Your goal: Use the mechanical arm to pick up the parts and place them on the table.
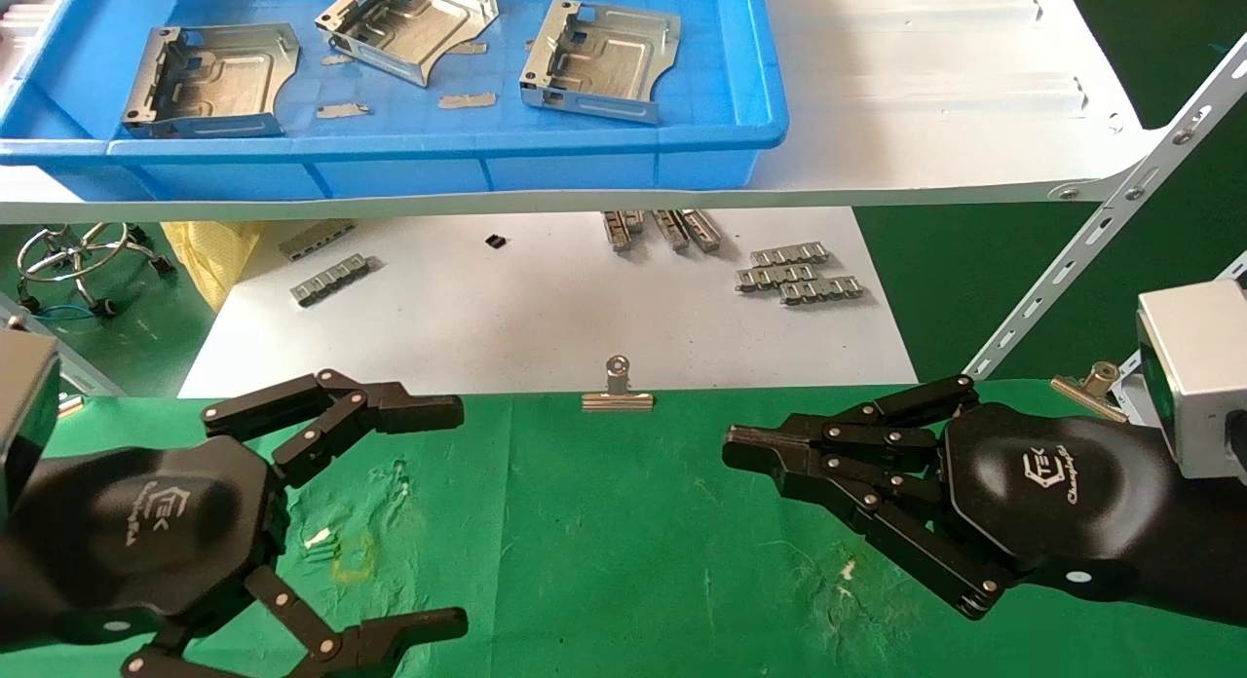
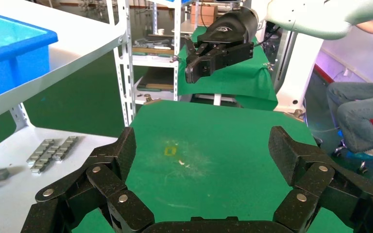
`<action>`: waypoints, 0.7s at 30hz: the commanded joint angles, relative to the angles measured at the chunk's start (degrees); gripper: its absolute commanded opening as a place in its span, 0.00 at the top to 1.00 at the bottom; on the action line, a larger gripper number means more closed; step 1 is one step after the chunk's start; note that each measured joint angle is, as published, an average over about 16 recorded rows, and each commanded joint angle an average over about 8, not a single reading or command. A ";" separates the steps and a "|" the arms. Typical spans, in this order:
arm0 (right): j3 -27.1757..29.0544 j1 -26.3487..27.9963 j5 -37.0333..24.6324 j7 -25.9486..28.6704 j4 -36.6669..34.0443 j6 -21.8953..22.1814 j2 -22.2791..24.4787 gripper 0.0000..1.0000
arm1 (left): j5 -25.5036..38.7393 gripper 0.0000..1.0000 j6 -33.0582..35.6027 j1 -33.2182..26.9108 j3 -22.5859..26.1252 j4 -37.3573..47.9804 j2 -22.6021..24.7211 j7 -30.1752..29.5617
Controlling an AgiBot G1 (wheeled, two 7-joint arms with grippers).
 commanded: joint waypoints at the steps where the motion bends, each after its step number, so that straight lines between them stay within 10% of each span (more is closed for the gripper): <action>1: 0.00 0.00 0.00 0.00 0.00 0.00 0.00 1.00 | 0.00 0.00 0.00 0.00 0.00 0.00 0.00 0.00; 9: 0.00 0.00 0.00 0.00 0.00 0.00 0.00 1.00 | 0.00 0.00 0.00 0.00 0.00 0.00 0.00 0.00; 17: 0.00 0.00 0.00 0.00 0.00 0.00 0.00 0.06 | 0.00 0.00 0.00 0.01 0.00 -0.01 0.00 0.00; 21: 0.00 0.00 0.00 0.00 0.00 0.00 0.00 0.00 | 0.03 0.00 -0.01 -0.05 0.00 -0.02 0.00 0.00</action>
